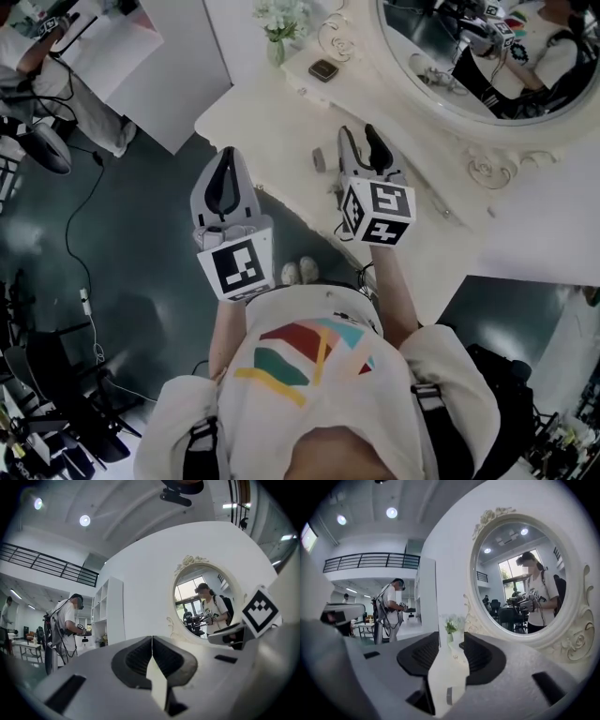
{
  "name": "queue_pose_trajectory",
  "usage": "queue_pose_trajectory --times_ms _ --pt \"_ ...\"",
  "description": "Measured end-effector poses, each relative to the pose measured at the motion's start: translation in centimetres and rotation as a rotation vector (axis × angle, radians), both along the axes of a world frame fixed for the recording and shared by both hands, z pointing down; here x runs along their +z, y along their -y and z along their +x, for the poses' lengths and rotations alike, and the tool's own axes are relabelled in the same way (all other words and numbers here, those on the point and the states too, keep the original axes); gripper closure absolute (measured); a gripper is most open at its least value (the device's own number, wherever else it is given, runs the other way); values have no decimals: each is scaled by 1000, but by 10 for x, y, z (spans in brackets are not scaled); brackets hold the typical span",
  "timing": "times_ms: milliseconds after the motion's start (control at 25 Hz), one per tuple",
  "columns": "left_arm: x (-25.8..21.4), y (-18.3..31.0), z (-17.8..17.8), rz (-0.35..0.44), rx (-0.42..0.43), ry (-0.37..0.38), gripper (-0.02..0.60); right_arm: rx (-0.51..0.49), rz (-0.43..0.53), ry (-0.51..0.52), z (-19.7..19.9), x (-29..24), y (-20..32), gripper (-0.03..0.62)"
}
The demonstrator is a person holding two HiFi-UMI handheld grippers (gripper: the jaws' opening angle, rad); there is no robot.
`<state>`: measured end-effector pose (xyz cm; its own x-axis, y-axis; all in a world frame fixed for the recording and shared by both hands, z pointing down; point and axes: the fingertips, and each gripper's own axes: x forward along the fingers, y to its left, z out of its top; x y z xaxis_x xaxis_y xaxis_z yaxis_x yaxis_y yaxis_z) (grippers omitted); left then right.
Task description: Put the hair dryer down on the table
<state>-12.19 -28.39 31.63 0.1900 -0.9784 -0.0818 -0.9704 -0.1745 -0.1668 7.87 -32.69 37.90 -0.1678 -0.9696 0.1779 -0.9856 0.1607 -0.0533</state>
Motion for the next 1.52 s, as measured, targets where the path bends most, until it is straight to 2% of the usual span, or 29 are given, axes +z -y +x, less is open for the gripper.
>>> queue_pose_trajectory --times_ms 120,200,240,520,720,1520 --pt "-5 -4 3 -37 12 -13 577 7 99 22 -6 -34 -12 486" --pt "-9 -5 3 -29 14 -19 577 27 163 14 -7 -50 -21 564" --pt "-11 -6 4 -23 15 -21 577 37 191 5 -8 -57 -26 578" --pt "-24 -12 4 5 13 -35 577 12 293 -35 -23 -74 -54 594" --pt "-27 -15 2 14 3 -38 577 -37 282 -52 -32 -65 -59 594" --pt "-31 -19 11 21 11 -32 577 -56 248 -57 -27 -60 -59 594"
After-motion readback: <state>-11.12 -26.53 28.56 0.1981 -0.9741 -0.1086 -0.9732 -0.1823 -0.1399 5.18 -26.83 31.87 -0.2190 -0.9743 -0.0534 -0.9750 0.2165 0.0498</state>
